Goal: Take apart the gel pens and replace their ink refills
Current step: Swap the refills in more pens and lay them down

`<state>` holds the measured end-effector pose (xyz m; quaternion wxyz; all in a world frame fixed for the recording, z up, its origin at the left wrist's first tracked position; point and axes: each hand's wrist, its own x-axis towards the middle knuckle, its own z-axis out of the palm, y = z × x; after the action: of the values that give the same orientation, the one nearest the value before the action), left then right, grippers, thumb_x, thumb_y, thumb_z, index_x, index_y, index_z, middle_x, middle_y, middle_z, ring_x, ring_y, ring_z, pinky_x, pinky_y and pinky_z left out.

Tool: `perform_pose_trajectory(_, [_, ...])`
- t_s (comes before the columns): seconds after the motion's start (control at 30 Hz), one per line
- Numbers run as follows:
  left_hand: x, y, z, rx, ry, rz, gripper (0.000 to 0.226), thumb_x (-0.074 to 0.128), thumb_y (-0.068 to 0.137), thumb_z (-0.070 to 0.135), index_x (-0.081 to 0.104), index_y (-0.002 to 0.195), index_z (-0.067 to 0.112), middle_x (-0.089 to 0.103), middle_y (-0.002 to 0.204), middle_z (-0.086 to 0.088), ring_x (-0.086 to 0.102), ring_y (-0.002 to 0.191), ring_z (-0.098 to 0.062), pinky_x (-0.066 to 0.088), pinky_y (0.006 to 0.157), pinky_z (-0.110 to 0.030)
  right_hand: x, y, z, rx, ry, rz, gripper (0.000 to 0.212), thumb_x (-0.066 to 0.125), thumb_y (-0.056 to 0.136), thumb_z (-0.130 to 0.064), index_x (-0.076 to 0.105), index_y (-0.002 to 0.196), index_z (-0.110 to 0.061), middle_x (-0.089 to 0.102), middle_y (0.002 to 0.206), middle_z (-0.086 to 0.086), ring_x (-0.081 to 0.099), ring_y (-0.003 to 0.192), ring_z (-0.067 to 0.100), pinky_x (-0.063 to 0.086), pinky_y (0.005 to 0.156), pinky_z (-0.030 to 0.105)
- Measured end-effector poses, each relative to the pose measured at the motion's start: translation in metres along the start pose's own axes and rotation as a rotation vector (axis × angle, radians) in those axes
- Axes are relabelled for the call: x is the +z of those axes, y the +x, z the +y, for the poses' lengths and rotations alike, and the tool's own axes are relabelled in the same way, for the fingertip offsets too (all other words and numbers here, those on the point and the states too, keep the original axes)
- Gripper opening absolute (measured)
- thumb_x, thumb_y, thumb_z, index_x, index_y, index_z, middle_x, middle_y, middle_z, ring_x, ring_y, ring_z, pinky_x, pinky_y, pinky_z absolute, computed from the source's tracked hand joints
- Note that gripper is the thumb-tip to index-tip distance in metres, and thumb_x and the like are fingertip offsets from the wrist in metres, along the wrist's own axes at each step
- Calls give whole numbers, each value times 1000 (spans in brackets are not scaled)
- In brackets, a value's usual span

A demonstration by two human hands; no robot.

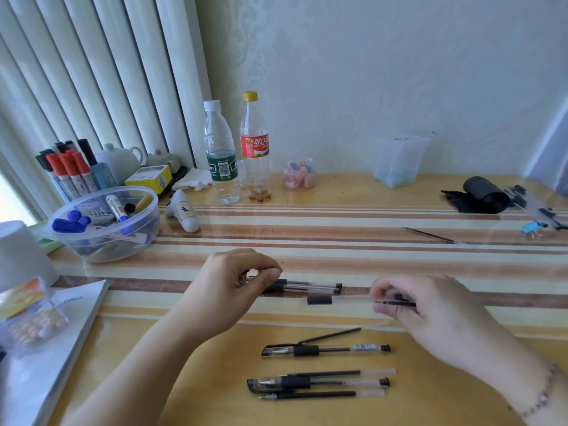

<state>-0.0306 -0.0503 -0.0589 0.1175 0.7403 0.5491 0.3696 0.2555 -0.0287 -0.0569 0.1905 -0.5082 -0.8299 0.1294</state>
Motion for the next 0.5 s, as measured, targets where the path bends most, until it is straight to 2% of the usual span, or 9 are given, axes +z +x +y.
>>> perform_pose_trajectory(0.03, [1, 0, 2, -5, -45, -1, 12, 65, 90, 28, 76, 94, 25, 70, 78, 19, 56, 56, 5, 41, 54, -7, -2, -1, -1, 0, 70, 36, 8, 68, 85, -38, 62, 83, -42, 70, 75, -28, 67, 69, 4, 57, 65, 30])
perform_pose_trajectory(0.13, [10, -1, 6, -30, -239, -24, 20, 66, 87, 41, 77, 98, 27, 74, 89, 12, 66, 72, -15, 54, 65, -41, -6, -4, -10, -25, 281, 96, 7, 67, 85, -32, 63, 87, -37, 73, 79, -28, 70, 76, 1, 59, 71, 35])
perform_pose_trajectory(0.2, [18, -3, 12, -13, -356, -44, 34, 67, 84, 49, 78, 97, 20, 72, 84, 1, 63, 73, -28, 50, 63, -46, -4, -6, -17, -55, 338, 78, 8, 65, 86, -29, 62, 89, -36, 73, 80, -28, 69, 81, -3, 59, 72, 35])
perform_pose_trajectory(0.27, [25, -6, 15, 1, -446, -41, 55, 66, 80, 58, 76, 86, 4, 64, 78, -21, 55, 70, -38, 42, 58, -44, 0, -7, -20, -78, 345, 47, 9, 64, 88, -27, 62, 90, -35, 73, 81, -28, 69, 83, -4, 59, 72, 35])
perform_pose_trajectory(0.3, [28, -7, 18, 21, -481, -36, 52, 67, 80, 55, 76, 81, 5, 63, 76, -24, 54, 68, -38, 40, 57, -43, 1, -8, -21, -96, 342, 38, 8, 64, 88, -28, 61, 90, -36, 73, 81, -29, 70, 81, -2, 59, 72, 35])
perform_pose_trajectory(0.33, [30, -9, 20, 44, -509, -15, 36, 69, 81, 48, 78, 80, 13, 64, 72, -19, 53, 64, -35, 40, 55, -39, 3, -8, -22, -112, 340, 29, 6, 63, 87, -31, 60, 90, -36, 73, 82, -29, 70, 78, -1, 59, 70, 34])
perform_pose_trajectory(0.4, [32, -9, 27, 48, -583, 45, 12, 72, 84, 30, 80, 86, 22, 64, 59, 0, 49, 51, -12, 37, 53, -20, 4, -9, -24, -156, 341, 22, 4, 59, 86, -40, 57, 88, -37, 73, 80, -29, 66, 60, 1, 56, 60, 23])
perform_pose_trajectory(0.47, [35, -9, 37, 12, -702, 68, 21, 66, 81, 16, 76, 96, 5, 58, 49, 17, 47, 44, 7, 35, 52, -3, 5, -11, -26, -197, 328, 5, 3, 58, 87, -39, 55, 87, -38, 73, 79, -27, 47, 41, 6, 39, 44, 16])
perform_pose_trajectory(0.5, [37, -11, 42, 1, -753, 71, 29, 61, 80, 13, 72, 103, -2, 56, 46, 22, 49, 43, 11, 35, 51, 1, 6, -12, -28, -209, 328, -11, 5, 59, 89, -36, 55, 86, -39, 73, 78, -25, 40, 39, 8, 33, 43, 15])
